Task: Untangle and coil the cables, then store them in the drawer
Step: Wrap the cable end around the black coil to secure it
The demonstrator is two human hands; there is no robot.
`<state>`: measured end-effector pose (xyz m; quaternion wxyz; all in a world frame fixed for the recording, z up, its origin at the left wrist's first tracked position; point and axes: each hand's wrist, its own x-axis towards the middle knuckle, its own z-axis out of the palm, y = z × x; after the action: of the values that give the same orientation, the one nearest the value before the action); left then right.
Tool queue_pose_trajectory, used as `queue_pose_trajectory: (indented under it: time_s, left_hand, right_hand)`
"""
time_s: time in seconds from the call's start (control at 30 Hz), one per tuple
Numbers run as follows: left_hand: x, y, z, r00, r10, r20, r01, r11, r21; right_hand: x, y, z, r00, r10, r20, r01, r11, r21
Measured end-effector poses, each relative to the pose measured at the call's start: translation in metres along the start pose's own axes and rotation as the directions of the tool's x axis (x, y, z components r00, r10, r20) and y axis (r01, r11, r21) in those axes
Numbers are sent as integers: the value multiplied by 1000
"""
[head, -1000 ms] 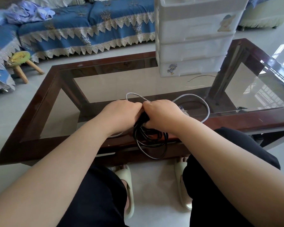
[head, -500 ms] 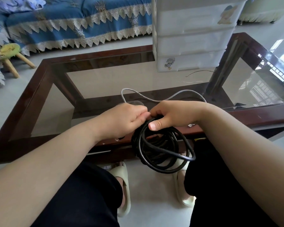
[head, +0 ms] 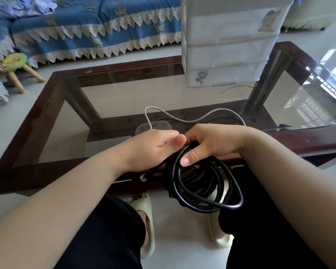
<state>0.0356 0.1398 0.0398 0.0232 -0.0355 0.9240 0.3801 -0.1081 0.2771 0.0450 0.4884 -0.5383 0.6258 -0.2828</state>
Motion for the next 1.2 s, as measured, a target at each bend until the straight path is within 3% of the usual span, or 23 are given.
queue_pose_trajectory:
  time_s: [0.1, 0.2, 0.73, 0.83, 1.07, 1.2]
  left_hand:
    - [0, 0, -5, 984, -120, 135, 109, 990, 86]
    - [2, -1, -3, 969, -144, 199, 127, 987, 97]
    - [7, -2, 4, 944, -240, 228, 184, 952, 244]
    - [7, 0, 5, 934, -261, 245, 238, 964, 119]
    - [3, -3, 17, 976, -154, 153, 131, 980, 149]
    - [-1, 8, 17, 999, 6, 42, -4, 999, -42]
  right_hand:
    - [2, -1, 3, 999, 35, -41, -39, 994, -98]
    - [2, 1, 7, 995, 67, -69, -78, 985, -155]
    - [6, 2, 11, 984, 98, -146, -140, 939, -315]
    - [6, 3, 11, 984, 111, -136, -152, 926, -347]
    - [-2, 3, 11, 986, 125, -112, -157, 926, -344]
    - [-7, 8, 1, 998, 33, -48, -37, 995, -98]
